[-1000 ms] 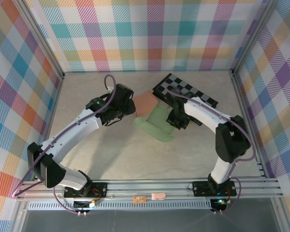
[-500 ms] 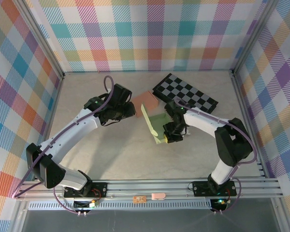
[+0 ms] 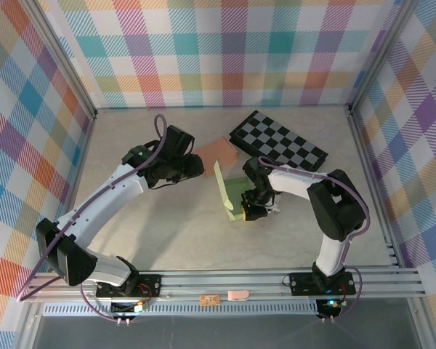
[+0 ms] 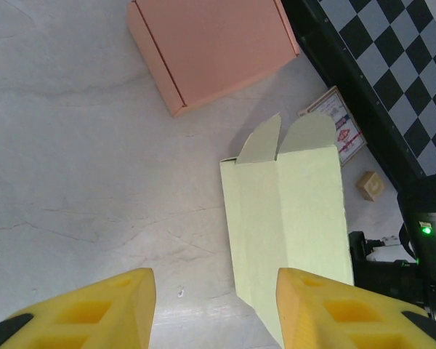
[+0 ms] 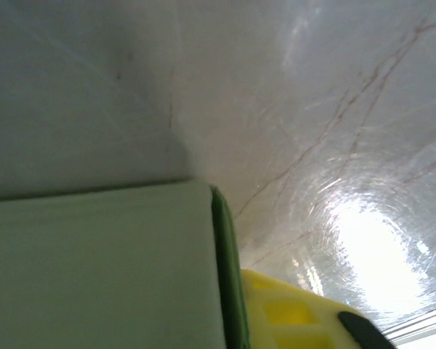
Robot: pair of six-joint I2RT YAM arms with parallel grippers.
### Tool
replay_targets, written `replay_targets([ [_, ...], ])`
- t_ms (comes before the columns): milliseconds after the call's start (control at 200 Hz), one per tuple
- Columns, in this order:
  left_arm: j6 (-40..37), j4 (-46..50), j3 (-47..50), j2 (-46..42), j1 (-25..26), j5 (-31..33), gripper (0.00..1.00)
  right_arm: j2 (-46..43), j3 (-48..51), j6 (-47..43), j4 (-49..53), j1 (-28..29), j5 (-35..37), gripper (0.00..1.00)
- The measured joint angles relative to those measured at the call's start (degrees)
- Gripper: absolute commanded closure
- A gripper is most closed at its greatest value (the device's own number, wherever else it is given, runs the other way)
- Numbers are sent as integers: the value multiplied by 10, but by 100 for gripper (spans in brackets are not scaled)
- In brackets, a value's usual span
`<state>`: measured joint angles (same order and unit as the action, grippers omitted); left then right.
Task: Fold the paper box
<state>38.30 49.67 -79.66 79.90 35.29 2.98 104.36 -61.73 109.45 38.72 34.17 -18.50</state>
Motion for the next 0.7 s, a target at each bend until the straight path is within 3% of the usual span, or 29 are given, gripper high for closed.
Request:
replay_targets([
  [390,-7,29,0,-4,-10,-33,51,-20,-5,14,3,0,4,34],
  [525,-7,37,0,-2,-10,-52,50,-47,-24,7,19,0,23,29],
  [700,-6,44,-1,17,-10,-74,49,-79,-53,-26,42,-6,52,29],
])
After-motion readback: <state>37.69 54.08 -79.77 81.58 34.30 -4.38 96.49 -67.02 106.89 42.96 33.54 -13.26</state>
